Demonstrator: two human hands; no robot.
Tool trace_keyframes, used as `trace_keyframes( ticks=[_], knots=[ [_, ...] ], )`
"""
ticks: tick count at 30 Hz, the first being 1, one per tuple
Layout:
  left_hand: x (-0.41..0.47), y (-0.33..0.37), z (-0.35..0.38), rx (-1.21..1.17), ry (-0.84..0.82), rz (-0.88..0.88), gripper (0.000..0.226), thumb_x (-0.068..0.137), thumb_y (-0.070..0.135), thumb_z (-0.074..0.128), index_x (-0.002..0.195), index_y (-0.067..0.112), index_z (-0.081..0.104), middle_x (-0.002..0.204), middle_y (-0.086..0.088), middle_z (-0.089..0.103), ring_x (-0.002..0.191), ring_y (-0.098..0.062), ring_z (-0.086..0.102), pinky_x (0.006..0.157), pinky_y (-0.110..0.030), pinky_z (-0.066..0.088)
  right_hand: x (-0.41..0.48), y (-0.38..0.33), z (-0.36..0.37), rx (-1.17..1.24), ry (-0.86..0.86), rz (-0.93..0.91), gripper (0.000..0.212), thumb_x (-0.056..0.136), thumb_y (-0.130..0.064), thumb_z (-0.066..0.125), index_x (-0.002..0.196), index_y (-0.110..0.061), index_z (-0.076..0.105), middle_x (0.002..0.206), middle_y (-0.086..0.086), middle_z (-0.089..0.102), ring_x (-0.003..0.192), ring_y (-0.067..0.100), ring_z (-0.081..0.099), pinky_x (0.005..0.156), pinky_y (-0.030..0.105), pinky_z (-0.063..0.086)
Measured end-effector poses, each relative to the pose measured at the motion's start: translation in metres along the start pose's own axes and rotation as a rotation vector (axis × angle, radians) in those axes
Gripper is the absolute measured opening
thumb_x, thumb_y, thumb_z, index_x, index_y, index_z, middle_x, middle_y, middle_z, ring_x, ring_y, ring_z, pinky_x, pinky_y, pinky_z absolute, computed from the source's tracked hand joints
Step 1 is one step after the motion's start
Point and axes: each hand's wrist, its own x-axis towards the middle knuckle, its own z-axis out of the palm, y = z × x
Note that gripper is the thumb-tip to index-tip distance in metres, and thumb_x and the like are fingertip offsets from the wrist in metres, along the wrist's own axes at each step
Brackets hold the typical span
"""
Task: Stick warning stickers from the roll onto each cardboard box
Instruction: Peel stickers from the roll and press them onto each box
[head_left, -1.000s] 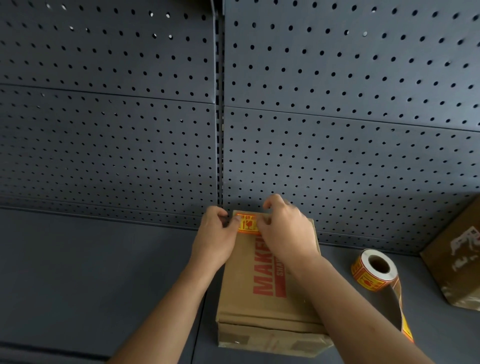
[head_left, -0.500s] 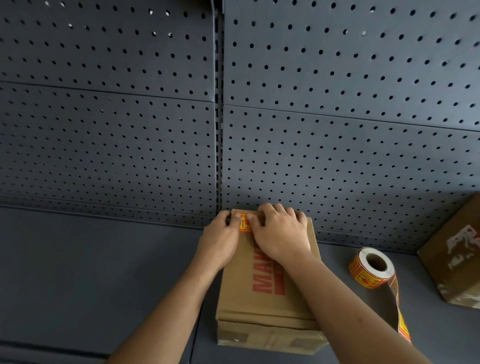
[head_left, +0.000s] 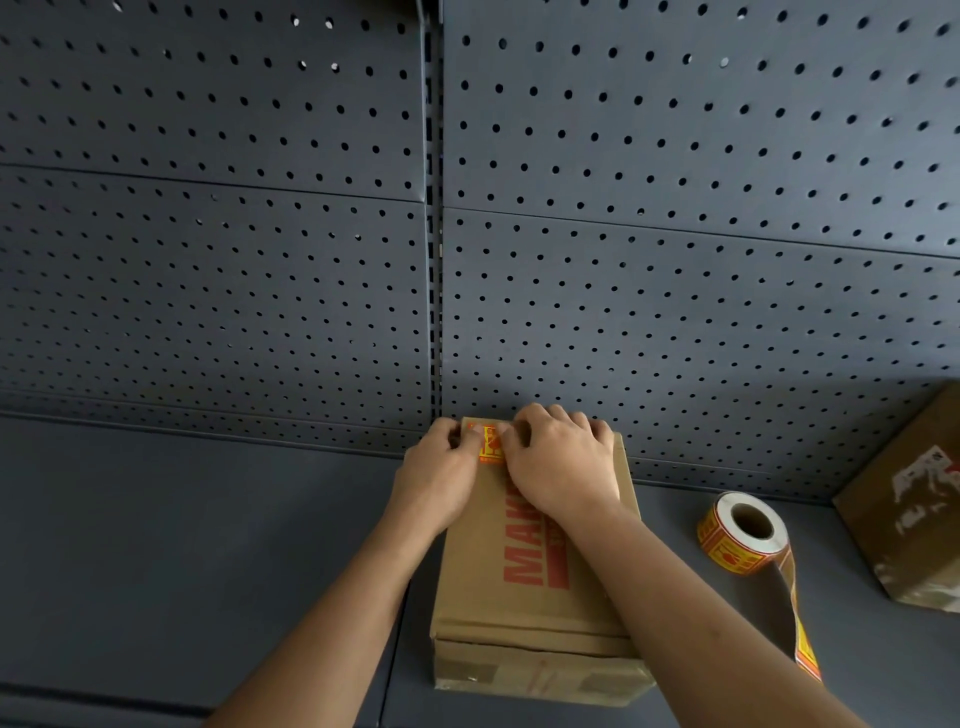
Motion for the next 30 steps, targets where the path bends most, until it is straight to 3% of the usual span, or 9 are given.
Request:
trace_keyframes(
  ticks=[4, 7, 10, 13, 17, 21, 25, 27, 30],
  knots=[
    [0.001, 0.004, -0.001, 0.022, -0.009, 0.013, 0.031, 0.105, 0.044, 0.036, 0.111, 0.022, 0.058, 0.095, 0.002, 0.063, 0.084, -0.013, 0.059, 0.074, -0.036, 0.046, 0.0, 0.002, 0.001, 0.042, 0.032, 0.006, 0.035, 0.104, -0.038, 0.031, 0.121, -0.029, 0.061, 0.122, -0.005, 0.065, 0.122, 0.023, 0.052, 0.114, 0.046, 0.023],
    [0.001, 0.003, -0.002, -0.014, 0.0, -0.017, 0.038, 0.104, 0.049, 0.033, 0.106, 0.022, 0.06, 0.098, -0.001, 0.065, 0.09, -0.02, 0.061, 0.078, -0.04, 0.047, 0.0, 0.001, 0.0, 0.036, 0.025, 0.003, 0.043, 0.101, -0.052, 0.032, 0.122, -0.029, 0.062, 0.122, -0.005, 0.065, 0.123, 0.023, 0.052, 0.115, 0.047, 0.023],
    [-0.001, 0.004, -0.002, 0.01, -0.003, -0.021, 0.033, 0.1, 0.059, 0.039, 0.104, 0.03, 0.054, 0.09, 0.011, 0.057, 0.083, -0.01, 0.056, 0.069, -0.032, 0.041, 0.0, 0.0, 0.0, -0.009, 0.01, -0.013, 0.05, 0.098, -0.061, 0.033, 0.126, -0.029, 0.06, 0.125, -0.004, 0.064, 0.125, 0.024, 0.051, 0.115, 0.048, 0.024],
    [-0.002, 0.008, -0.003, 0.024, -0.004, -0.013, 0.027, 0.104, 0.047, 0.04, 0.105, 0.025, 0.056, 0.09, 0.007, 0.061, 0.079, -0.009, 0.057, 0.067, -0.032, 0.044, 0.0, 0.001, 0.0, 0.019, 0.021, -0.012, 0.039, 0.102, -0.047, 0.033, 0.125, -0.028, 0.06, 0.125, -0.004, 0.064, 0.124, 0.023, 0.051, 0.116, 0.047, 0.022],
    [-0.005, 0.009, -0.005, 0.044, 0.007, 0.009, 0.039, 0.107, 0.034, 0.03, 0.105, 0.012, 0.062, 0.103, -0.007, 0.064, 0.096, -0.025, 0.06, 0.084, -0.044, 0.047, 0.0, 0.004, -0.002, 0.098, 0.037, -0.005, 0.034, 0.103, -0.03, 0.034, 0.125, -0.027, 0.061, 0.123, -0.004, 0.065, 0.121, 0.022, 0.053, 0.117, 0.045, 0.023],
    [-0.017, 0.003, -0.01, -0.134, -0.031, -0.068, 0.052, 0.101, 0.061, 0.032, 0.122, 0.023, 0.061, 0.105, 0.008, 0.061, 0.101, -0.013, 0.057, 0.085, -0.036, 0.043, -0.004, 0.008, -0.015, 0.26, 0.056, -0.009, 0.035, 0.103, -0.033, 0.043, 0.134, -0.025, 0.056, 0.134, -0.002, 0.057, 0.128, 0.021, 0.048, 0.114, 0.042, 0.032],
    [-0.043, -0.006, -0.022, -0.254, -0.197, -0.102, 0.06, 0.09, 0.078, 0.035, 0.12, 0.034, 0.063, 0.114, 0.011, 0.071, 0.107, -0.008, 0.065, 0.091, -0.035, 0.047, -0.023, 0.038, -0.036, 0.353, 0.061, 0.016, 0.038, 0.101, -0.033, 0.048, 0.14, -0.028, 0.049, 0.14, -0.006, 0.045, 0.13, 0.017, 0.044, 0.102, 0.04, 0.047],
    [-0.058, -0.005, -0.029, -0.283, -0.283, -0.121, 0.057, 0.087, 0.079, 0.039, 0.124, 0.043, 0.06, 0.117, 0.02, 0.069, 0.107, 0.001, 0.064, 0.089, -0.026, 0.046, -0.037, 0.058, -0.045, 0.388, 0.021, 0.105, 0.041, 0.101, -0.038, 0.05, 0.141, -0.03, 0.046, 0.142, -0.006, 0.043, 0.127, 0.017, 0.047, 0.097, 0.037, 0.046],
    [-0.08, -0.004, -0.034, -0.333, -0.392, -0.124, 0.035, 0.092, 0.065, 0.049, 0.122, 0.05, 0.058, 0.11, 0.029, 0.071, 0.097, 0.01, 0.067, 0.079, -0.017, 0.045, -0.067, 0.082, -0.051, 0.529, -0.09, 0.243, 0.056, 0.096, -0.051, 0.054, 0.146, -0.028, 0.042, 0.147, -0.002, 0.045, 0.129, 0.016, 0.048, 0.099, 0.034, 0.044]
  ],
)
